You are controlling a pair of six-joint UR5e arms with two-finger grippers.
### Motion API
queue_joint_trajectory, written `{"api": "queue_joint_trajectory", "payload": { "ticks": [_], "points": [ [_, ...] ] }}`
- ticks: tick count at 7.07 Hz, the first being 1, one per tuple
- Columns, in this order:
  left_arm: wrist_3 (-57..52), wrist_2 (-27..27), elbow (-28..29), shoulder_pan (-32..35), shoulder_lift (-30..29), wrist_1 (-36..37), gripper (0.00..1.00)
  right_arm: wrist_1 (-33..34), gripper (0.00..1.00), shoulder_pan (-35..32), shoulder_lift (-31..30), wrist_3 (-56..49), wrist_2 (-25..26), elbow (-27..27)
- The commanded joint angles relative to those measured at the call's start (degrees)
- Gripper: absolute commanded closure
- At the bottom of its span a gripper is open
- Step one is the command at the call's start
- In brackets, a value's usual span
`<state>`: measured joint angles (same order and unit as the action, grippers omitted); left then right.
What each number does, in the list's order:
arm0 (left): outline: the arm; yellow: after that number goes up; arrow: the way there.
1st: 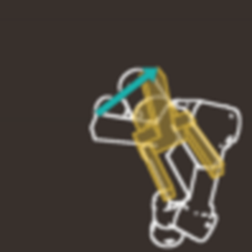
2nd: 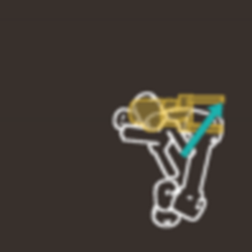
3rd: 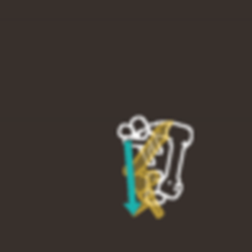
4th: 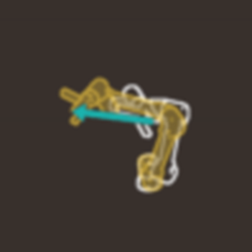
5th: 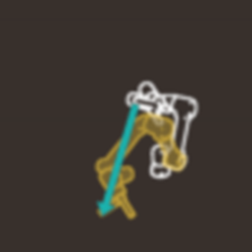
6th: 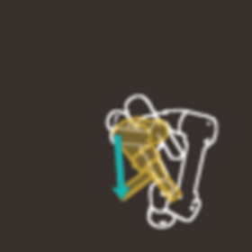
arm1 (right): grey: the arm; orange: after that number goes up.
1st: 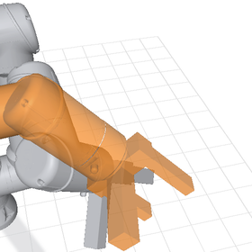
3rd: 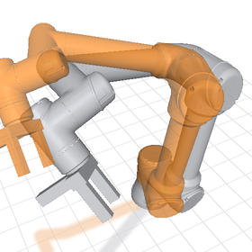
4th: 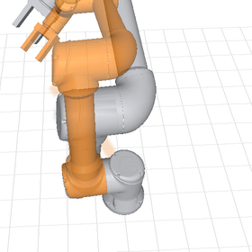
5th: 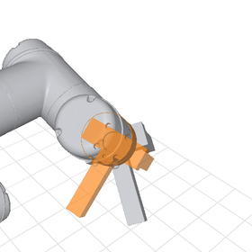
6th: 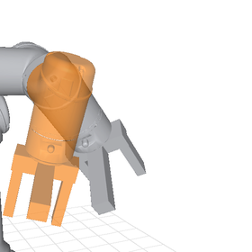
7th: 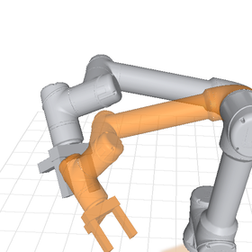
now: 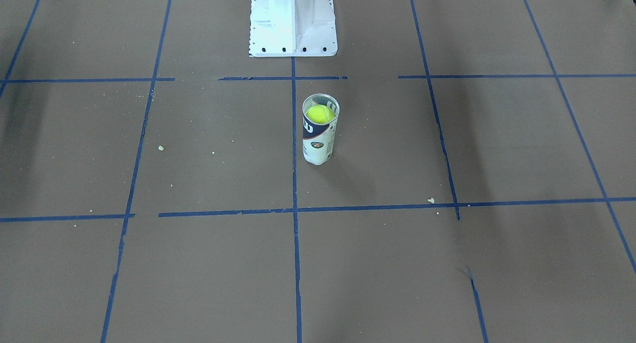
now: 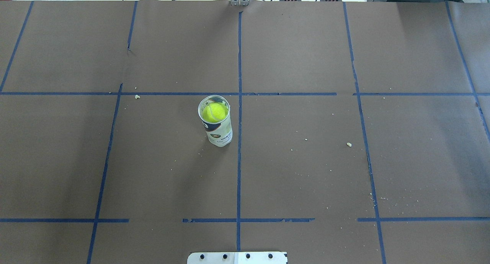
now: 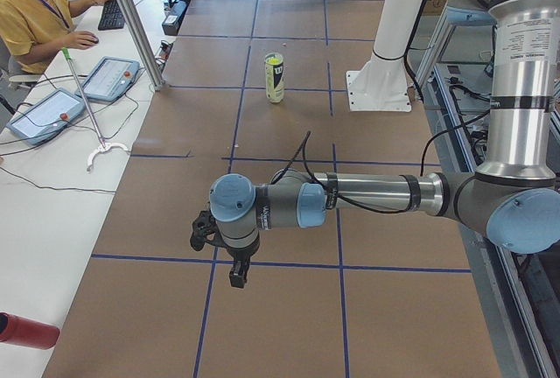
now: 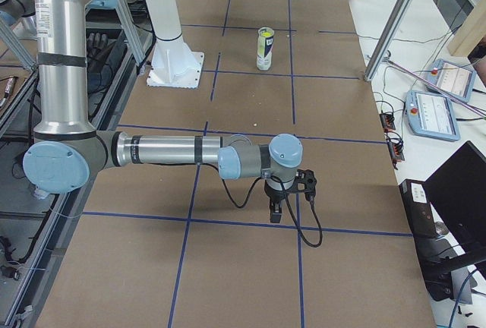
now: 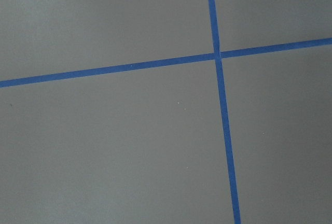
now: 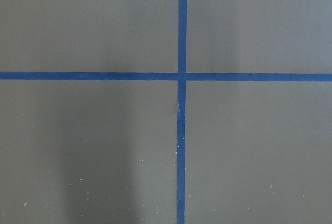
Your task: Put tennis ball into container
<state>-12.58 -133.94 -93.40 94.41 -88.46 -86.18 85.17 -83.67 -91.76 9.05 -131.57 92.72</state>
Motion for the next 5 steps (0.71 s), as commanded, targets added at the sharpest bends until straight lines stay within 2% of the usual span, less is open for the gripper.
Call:
{"api": "queue_joint_trajectory", "payload": {
  "ticks": [1, 2, 5],
  "points": [
    [2.79, -1.31, -1.43, -0.02, -0.22, -0.04, 0.0, 0.0, 0.0, 0.0, 0.0, 0.0, 0.0, 0.0],
    [9.52, -3.41, -1.7, -0.89, -0.39, -1.09, 0.0, 0.0, 0.0, 0.0, -0.09, 0.0, 0.0, 0.0],
    [10.29, -3.26, -1.17, -1.16, -0.22, -1.98, 0.0, 0.0, 0.0, 0.0, 0.0, 0.0, 0.0, 0.0]
  ]
}}
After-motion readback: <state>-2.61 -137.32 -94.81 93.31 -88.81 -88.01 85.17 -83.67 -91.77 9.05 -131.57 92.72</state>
